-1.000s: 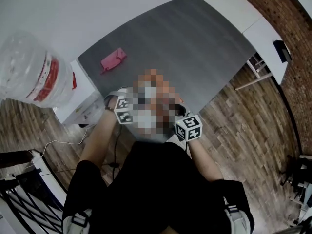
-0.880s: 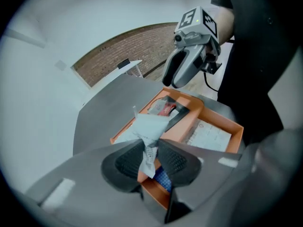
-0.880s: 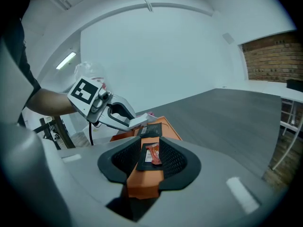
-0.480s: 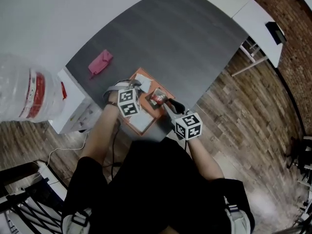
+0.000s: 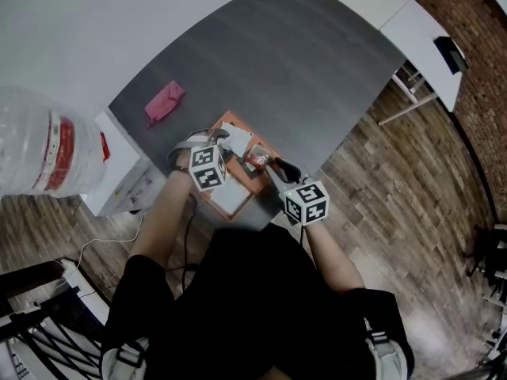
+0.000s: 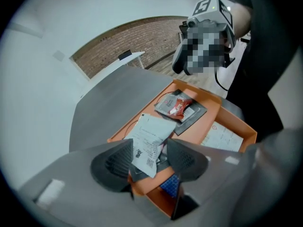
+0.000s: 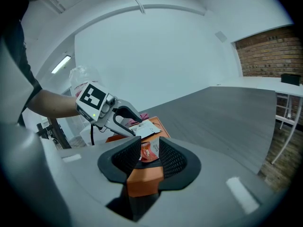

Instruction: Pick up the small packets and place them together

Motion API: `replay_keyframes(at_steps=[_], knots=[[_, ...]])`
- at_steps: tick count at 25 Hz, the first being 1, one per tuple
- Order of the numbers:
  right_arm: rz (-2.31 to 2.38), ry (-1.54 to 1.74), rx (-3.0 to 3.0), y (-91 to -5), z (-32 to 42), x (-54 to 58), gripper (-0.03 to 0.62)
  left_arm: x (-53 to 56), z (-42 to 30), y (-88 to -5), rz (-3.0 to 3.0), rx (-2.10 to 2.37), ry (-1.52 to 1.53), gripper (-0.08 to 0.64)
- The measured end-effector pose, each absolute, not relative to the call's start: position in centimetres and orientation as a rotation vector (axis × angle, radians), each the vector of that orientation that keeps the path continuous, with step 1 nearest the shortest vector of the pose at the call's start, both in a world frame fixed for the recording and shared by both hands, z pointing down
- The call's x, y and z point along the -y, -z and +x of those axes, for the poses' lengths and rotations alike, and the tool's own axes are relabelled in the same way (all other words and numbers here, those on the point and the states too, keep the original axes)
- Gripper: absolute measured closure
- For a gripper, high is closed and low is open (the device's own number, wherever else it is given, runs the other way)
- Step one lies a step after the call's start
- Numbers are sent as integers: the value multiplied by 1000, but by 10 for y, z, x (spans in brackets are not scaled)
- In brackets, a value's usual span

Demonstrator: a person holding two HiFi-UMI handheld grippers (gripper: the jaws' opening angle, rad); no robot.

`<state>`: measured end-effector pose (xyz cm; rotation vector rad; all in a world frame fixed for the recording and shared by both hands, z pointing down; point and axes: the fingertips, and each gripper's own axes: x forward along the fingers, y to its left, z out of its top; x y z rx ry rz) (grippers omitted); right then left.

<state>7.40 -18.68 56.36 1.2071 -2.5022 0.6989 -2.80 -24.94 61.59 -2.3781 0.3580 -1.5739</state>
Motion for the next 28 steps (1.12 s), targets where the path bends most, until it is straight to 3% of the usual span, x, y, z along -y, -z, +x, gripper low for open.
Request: replay_keyframes(at_steps=[13, 23, 28], knots=[[1150, -650, 2514, -553, 64, 184, 474, 235, -28, -584, -2540, -526, 1384, 321], [1149, -557, 2493, -547, 36, 162, 495, 187, -56, -567, -2847, -858, 960, 331], [1240, -526, 2517, -534, 26, 144, 520, 179, -62, -550, -2866, -962, 769, 370]])
